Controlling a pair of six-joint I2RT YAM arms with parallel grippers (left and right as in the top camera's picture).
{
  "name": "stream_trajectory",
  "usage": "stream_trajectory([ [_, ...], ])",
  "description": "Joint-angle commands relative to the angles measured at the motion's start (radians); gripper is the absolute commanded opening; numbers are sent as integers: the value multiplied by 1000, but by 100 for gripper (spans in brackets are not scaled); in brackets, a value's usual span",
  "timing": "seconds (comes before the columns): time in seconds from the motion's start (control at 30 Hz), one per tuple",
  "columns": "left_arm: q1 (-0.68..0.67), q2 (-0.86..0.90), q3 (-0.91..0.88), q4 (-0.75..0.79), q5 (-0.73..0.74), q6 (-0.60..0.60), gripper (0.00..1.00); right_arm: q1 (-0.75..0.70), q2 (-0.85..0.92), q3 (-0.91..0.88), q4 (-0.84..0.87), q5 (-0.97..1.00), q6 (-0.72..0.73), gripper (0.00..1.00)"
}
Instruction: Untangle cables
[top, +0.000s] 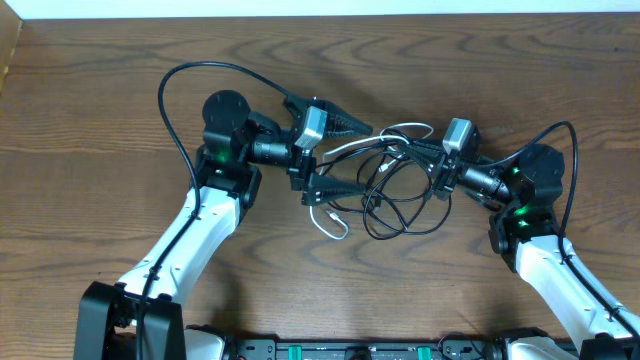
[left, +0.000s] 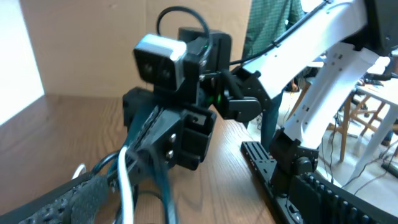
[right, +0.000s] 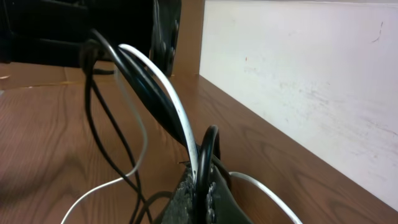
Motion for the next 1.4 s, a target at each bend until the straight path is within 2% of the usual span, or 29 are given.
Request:
stream_trajectory([
  [0.0,-6,-5,-5,66,26,-26,98,5,-2,3,0,-5,-6,1],
  [0.1,-6,-5,-5,121,14,-35,98,6,-2,3,0,-16,19,1],
  [0.37,-6,-3,-5,85,-23,-35,98,51,-2,3,-1,-66,24,1],
  [0.8,32,-3,-5,-255,-342,-34,98,100,-2,3,-14,-57,24,1],
  [1.17,13,-3,-5,-377,-342,-34,98,100,-2,3,-15,27,20,1],
  [1.37,-3,-3,-5,-381,-267,-34,98,100,-2,3,-16,50,-1,1],
])
